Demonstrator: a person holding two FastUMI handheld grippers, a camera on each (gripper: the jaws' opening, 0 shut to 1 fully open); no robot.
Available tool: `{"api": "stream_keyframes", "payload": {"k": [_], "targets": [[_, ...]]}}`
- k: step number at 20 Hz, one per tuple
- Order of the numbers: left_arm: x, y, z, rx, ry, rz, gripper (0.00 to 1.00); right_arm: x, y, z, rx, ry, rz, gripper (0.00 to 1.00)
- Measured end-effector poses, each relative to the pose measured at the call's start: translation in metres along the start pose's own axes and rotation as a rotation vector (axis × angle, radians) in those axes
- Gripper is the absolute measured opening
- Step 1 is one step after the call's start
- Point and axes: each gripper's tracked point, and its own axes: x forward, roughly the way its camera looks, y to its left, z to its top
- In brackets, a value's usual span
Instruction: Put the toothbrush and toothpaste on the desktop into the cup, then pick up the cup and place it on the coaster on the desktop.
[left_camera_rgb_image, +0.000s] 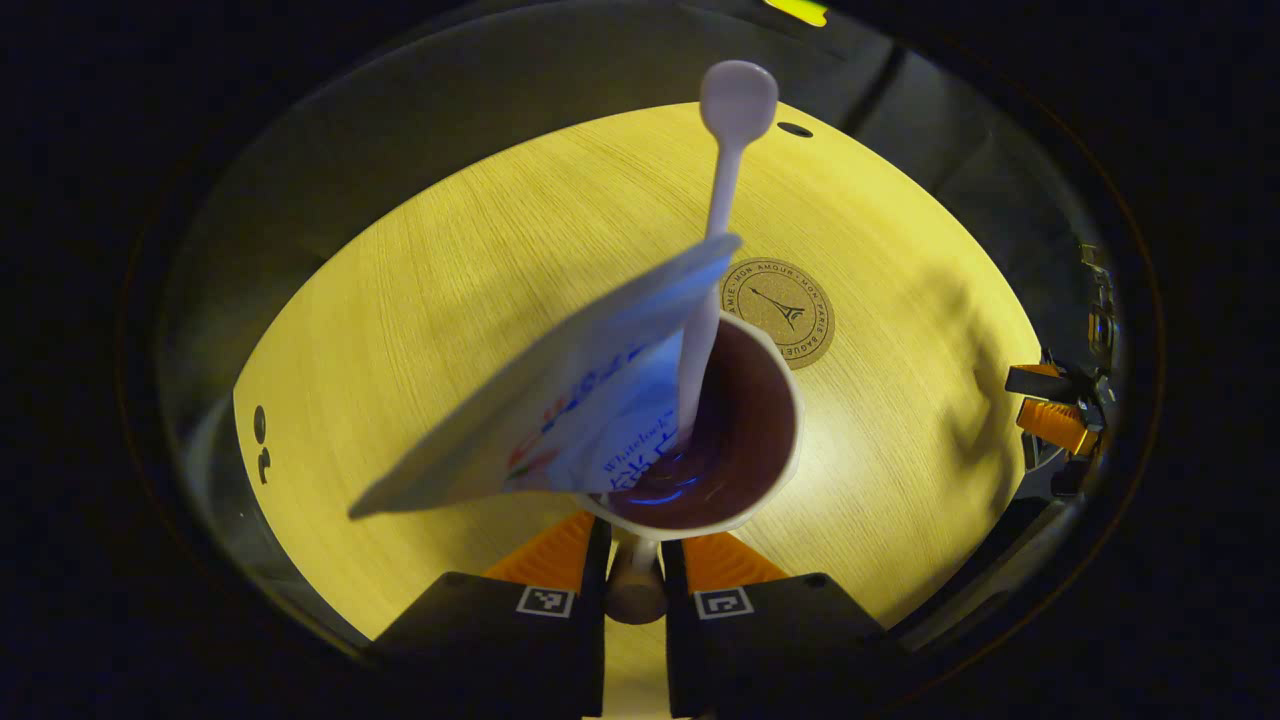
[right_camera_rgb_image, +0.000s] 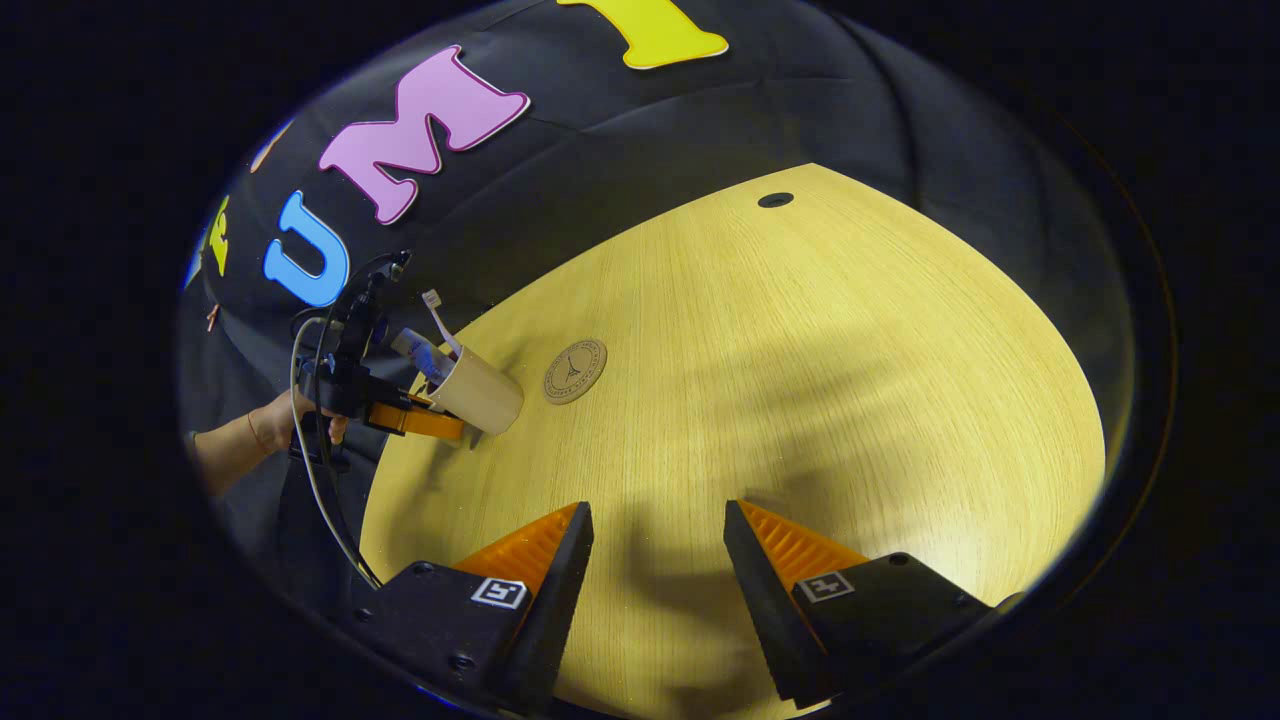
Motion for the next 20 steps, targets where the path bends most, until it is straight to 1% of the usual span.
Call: {"api": "stream_keyframes", "payload": {"k": [5,6,7,8,9,10,11,12,16,18,19,20], "targets": [[-0.008,-0.001,0.002,-0.006,-0.028,0.005,0.28,-0.002,0.0,0.001,0.0,-0.002,0.0,0.82],[-0.009,-0.001,0.003,0.0,-0.035,0.007,0.32,-0.002,-0.001,0.001,0.0,-0.001,-0.001,0.82],[-0.011,-0.002,0.002,0.002,-0.031,0.009,0.32,-0.003,-0.001,0.0,-0.002,-0.002,-0.001,0.82],[-0.012,-0.003,0.001,0.001,-0.033,0.002,0.22,-0.004,-0.001,0.0,-0.002,-0.003,0.0,0.82],[-0.014,-0.005,0.001,-0.005,-0.035,-0.001,0.22,-0.005,0.0,0.0,-0.002,-0.002,0.003,0.82],[-0.014,-0.005,0.001,-0.009,-0.038,0.0,0.26,-0.005,0.001,-0.001,-0.002,-0.002,0.005,0.82],[-0.016,-0.006,0.002,-0.012,-0.045,0.001,0.21,-0.006,0.001,-0.001,-0.003,-0.002,0.007,0.82],[-0.018,-0.006,0.002,-0.013,-0.052,0.005,0.25,-0.007,0.001,0.0,-0.004,-0.005,0.008,0.82],[-0.025,-0.01,0.008,0.002,-0.073,0.023,0.25,-0.011,-0.002,0.0,-0.003,-0.007,0.012,0.82],[-0.027,-0.018,0.013,0.005,-0.082,0.017,0.25,-0.013,-0.005,0.0,0.0,-0.009,0.013,0.82],[-0.027,-0.024,0.017,0.002,-0.088,0.011,0.3,-0.014,-0.007,0.0,-0.001,-0.007,0.012,0.82],[-0.028,-0.028,0.02,0.003,-0.094,0.008,0.3,-0.016,-0.01,-0.001,0.001,-0.007,0.01,0.82]]}}
